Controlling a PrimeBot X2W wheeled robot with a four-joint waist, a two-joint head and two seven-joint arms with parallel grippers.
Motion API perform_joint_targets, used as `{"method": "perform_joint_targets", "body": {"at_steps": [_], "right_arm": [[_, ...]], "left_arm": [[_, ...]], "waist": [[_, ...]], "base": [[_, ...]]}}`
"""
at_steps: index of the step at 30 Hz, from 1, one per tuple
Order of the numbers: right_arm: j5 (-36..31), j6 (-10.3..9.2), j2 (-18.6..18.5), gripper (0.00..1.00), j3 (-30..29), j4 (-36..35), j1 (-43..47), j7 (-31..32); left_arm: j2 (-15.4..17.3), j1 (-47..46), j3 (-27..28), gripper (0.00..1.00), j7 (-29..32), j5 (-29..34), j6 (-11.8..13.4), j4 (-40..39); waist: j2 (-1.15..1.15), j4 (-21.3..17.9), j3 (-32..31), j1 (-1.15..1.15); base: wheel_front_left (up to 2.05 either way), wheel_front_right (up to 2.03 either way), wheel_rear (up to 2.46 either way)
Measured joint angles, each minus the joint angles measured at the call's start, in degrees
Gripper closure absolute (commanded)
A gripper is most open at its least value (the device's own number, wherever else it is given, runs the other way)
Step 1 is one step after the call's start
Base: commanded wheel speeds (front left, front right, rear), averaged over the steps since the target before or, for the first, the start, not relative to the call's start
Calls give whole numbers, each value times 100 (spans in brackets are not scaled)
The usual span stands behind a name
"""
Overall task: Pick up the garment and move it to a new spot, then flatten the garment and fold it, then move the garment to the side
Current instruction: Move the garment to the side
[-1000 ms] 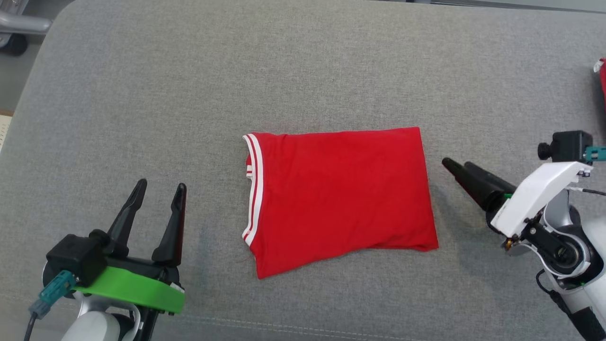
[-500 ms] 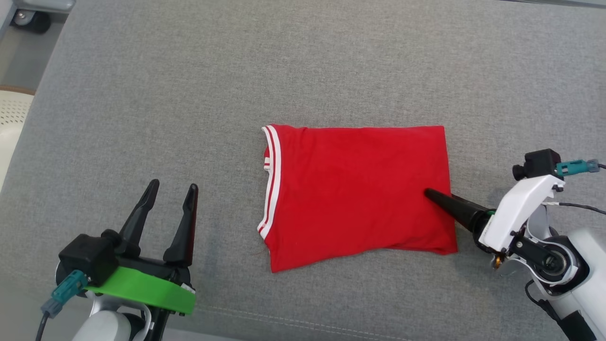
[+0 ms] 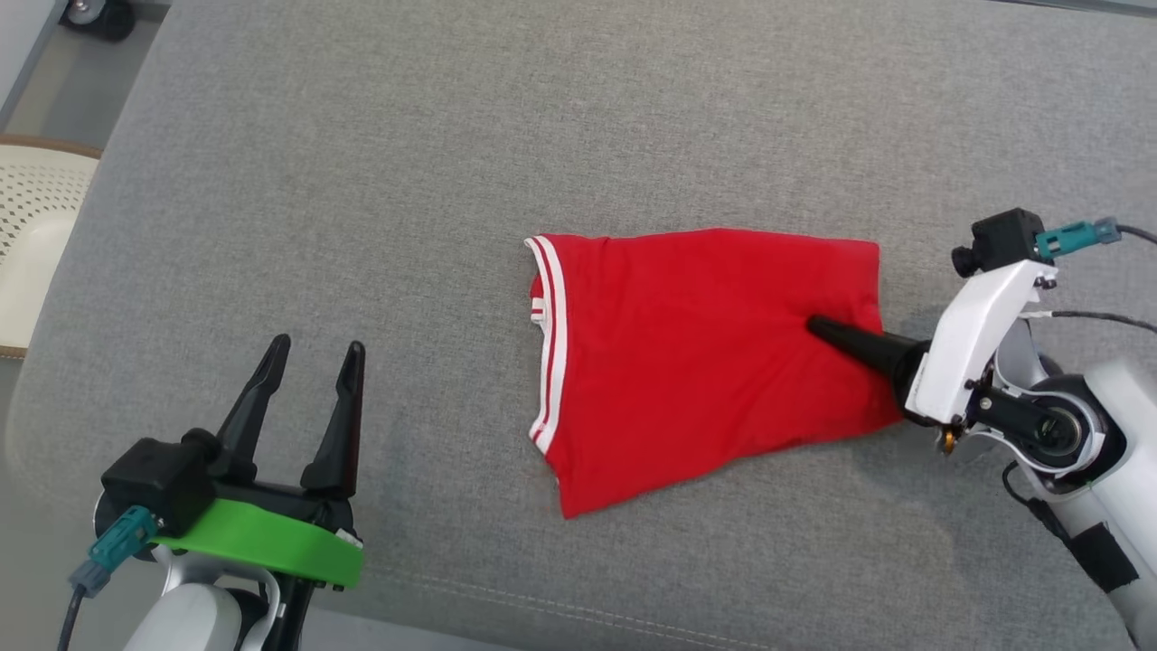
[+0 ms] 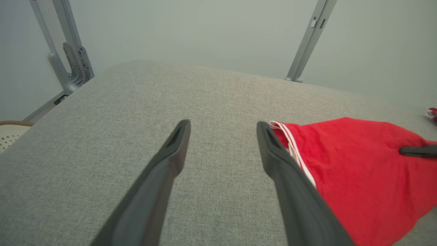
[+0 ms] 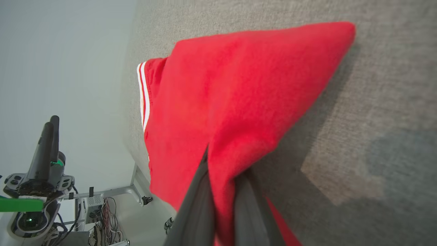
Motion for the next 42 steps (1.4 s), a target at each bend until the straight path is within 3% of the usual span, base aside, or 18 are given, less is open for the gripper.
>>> {"method": "perform_joint_targets", "body": {"at_steps": [9,19,25,33,42], "right_arm": [[-259,-12,-349,100,-65,88,-494,212],[-1046,-169,-1139,100,-282,196,-1291,268],[-1161,-268,-1370,100,-498,190,-1695,269],[-1207,-381,-1745,100,-955,213,-2179,194],[-1160,-422,-1763,100,-1216,335,-2493,144]], "left_arm": [[75,7,131,0,-1,0,20,-97],[249,-25,125,0,67,64,19,-371],[339,-224,103,0,211,149,19,-550],[347,-493,22,0,368,208,19,-698],[388,-558,-22,0,470,333,27,-697]], "waist": [[0,-396,41,0],[0,-1210,237,0],[0,-1595,471,0],[0,-1864,930,0],[0,-1965,1302,0]], "base": [[0,0,0],[0,0,0],[0,0,0],[0,0,0],[0,0,0]]}}
